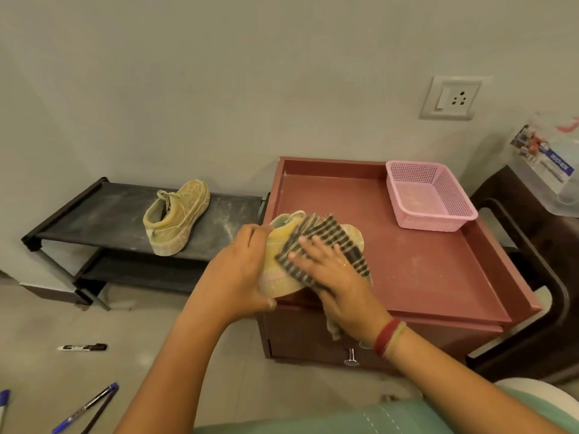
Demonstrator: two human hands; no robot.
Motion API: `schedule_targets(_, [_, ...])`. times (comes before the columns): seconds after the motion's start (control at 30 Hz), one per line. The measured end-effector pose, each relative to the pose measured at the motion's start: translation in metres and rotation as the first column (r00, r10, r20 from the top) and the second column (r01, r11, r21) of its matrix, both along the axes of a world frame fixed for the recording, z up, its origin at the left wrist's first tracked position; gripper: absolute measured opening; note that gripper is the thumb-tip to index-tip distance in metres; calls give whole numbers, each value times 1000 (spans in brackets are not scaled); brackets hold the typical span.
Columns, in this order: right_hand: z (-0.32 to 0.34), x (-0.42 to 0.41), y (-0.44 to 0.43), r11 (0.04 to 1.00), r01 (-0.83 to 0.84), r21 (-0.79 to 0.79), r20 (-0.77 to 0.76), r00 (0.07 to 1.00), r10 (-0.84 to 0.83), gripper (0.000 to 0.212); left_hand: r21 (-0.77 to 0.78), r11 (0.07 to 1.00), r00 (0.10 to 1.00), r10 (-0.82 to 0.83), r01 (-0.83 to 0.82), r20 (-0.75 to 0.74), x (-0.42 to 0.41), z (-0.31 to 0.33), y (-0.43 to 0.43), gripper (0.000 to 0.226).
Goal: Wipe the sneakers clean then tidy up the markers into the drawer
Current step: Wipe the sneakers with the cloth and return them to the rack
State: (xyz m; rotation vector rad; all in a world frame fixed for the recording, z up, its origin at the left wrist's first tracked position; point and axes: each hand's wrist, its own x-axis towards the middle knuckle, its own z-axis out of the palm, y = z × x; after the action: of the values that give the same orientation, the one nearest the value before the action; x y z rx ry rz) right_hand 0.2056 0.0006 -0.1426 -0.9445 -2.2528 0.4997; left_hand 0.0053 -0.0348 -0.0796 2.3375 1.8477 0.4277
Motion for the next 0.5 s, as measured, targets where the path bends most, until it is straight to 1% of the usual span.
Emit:
schedule_targets(0.03, [-1,1,1,1000,-30,5,14,999,30,48,-5,1000,1000,3,-3,3,-1,0,-1,108])
schedule_targets(0.07, [-1,2,7,1000,12,-27,-10,1000,-13,48,-15,1000,1000,9,-9,11,-2,1,-1,108])
schedule_targets(0.13, [7,6,15,978,168,-123,-104,978,-181,44,-21,1000,1000,21,-20,12,-1,3,-1,107])
schedule_targets(0.17, [10,6,13,976,178,-127,-110,975,-192,43,-10,1000,1000,20,-20,0,0,2,-2,107])
schedule_targets(0.27, [2,3,-2,999,-39,-9,-35,999,38,47,12,1000,1000,-5,5,-14,-3,-1,-3,108])
schedule_targets(0.3, [2,3,0,999,-47,-20,-28,999,46,47,9,1000,1000,-2,2,0,-4,-1,-4,108])
schedule_targets(0.37, [7,7,12,987,99,-129,-120,986,-114,44,-10,1000,1000,9,-9,26,-4,1,-4,109])
schedule_targets(0.4, [9,7,15,973,165,-162,-129,974,-187,42,-16,1000,1000,13,-13,28,-4,2,-4,109])
schedule_targets(0.43, [10,7,13,974,166,-152,-117,976,-184,42,-14,1000,1000,11,-10,27,-4,2,-5,109])
schedule_targets(0.5, [5,2,1,998,8,-57,-54,998,-12,46,-6,1000,999,-4,4,43,-6,1,-5,107])
